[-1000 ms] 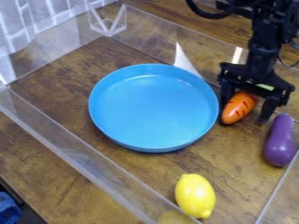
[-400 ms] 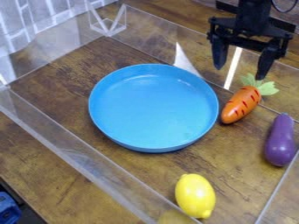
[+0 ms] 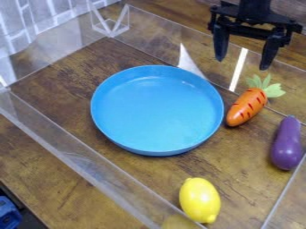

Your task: Move the carrot to the right side

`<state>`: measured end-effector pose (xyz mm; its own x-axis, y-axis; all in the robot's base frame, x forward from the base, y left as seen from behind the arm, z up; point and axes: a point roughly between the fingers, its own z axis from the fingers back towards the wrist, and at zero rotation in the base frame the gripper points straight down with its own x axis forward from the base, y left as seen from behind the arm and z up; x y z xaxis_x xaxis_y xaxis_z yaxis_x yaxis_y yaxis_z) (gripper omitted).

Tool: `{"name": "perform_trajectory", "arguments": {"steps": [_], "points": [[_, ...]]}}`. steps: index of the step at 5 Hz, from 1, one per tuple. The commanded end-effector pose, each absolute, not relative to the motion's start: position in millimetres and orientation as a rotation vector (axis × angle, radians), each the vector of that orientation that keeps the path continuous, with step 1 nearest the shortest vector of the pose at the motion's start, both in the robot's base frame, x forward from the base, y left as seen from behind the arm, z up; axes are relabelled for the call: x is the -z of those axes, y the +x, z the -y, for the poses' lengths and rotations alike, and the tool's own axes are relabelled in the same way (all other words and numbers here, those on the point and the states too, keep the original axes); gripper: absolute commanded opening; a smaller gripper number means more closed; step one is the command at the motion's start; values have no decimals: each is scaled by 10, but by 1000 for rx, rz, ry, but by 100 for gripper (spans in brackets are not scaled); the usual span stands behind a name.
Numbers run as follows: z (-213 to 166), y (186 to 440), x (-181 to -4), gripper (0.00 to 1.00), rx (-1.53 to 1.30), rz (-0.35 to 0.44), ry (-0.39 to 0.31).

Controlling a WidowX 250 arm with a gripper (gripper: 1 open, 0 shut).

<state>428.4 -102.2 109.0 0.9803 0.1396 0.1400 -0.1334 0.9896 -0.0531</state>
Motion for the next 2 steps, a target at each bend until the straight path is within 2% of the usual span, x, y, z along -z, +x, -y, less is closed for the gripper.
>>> {"name": "perform_trajectory", "arguments": {"steps": [1,2], "points": [[1046,4340,-1566,100,-204,249,-70],[1047,4308,-1494,100,-180,233,-74]]}}
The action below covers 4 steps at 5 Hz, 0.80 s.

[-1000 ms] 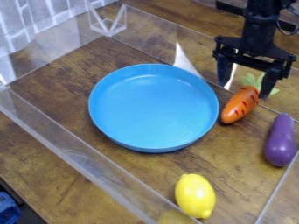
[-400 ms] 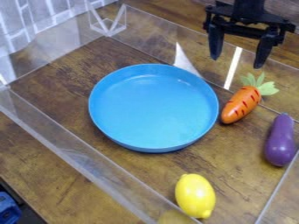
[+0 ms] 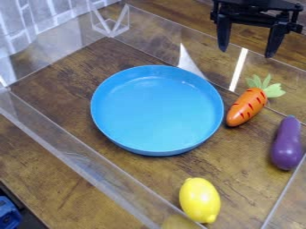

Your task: Move the carrot to the right side

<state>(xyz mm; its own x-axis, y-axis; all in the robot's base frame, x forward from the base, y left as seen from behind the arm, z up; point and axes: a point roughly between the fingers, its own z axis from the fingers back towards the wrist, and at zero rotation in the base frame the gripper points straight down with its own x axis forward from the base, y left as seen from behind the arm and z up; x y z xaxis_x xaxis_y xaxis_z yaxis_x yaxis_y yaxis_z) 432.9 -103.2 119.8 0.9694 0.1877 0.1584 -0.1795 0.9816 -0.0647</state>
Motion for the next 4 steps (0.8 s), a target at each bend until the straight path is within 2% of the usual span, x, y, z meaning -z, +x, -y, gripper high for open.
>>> {"name": "perform_trajectory", "arguments": {"steps": [1,2,4], "points": [[1076,4291,-1395,0,-152,217,-76],[1028,4276,-1389,100,-174,213,-82],[968,4271,-1330,100,-252,205,-82]]}}
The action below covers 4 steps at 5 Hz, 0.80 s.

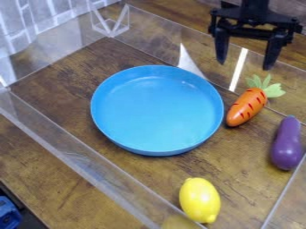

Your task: Move the carrot to the right side

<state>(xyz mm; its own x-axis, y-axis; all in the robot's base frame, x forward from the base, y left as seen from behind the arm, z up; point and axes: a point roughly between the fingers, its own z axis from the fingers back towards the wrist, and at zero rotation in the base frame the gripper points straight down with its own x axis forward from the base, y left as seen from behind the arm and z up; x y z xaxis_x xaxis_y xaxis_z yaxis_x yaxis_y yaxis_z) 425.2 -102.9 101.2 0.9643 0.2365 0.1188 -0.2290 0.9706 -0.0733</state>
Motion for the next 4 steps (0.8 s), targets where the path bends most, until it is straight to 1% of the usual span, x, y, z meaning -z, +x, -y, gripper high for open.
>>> {"name": "perform_trajectory", "arguments": {"steps": [1,2,3,4], "points": [[922,4194,-1338,100,-314,203,-81],[848,4044,-1468,100,-373,201,-85],[891,3956,-1642,100,-384,206,-90],[941,3938,-1674,100,-388,201,-89]]}}
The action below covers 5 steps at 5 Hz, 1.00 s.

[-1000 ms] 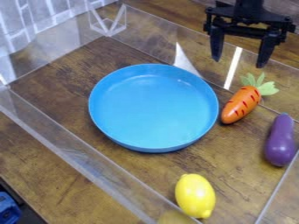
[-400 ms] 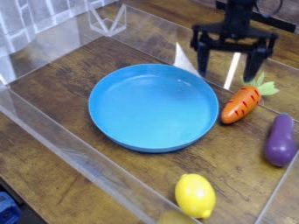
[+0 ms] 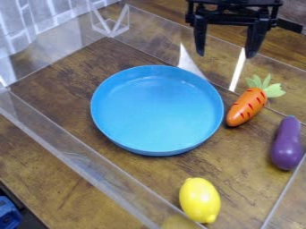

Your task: Move the carrot to the right side

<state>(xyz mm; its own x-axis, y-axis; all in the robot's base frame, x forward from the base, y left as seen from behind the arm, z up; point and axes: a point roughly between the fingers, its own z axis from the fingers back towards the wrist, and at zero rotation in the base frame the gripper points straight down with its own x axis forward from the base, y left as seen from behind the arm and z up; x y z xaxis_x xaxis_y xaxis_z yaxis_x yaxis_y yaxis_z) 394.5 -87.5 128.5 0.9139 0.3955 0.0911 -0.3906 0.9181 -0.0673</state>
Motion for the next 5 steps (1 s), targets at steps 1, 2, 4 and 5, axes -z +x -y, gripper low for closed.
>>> {"name": "perform_trajectory", "arguments": {"steps": [1,2,4,5], "points": [[903,3878,-1682,100,-352,189,-91],[848,3833,-1693,100,-314,177,-92],[672,3778,-1773,100,-223,165,-90],[588,3689,-1768,100,-202,160,-40]]}}
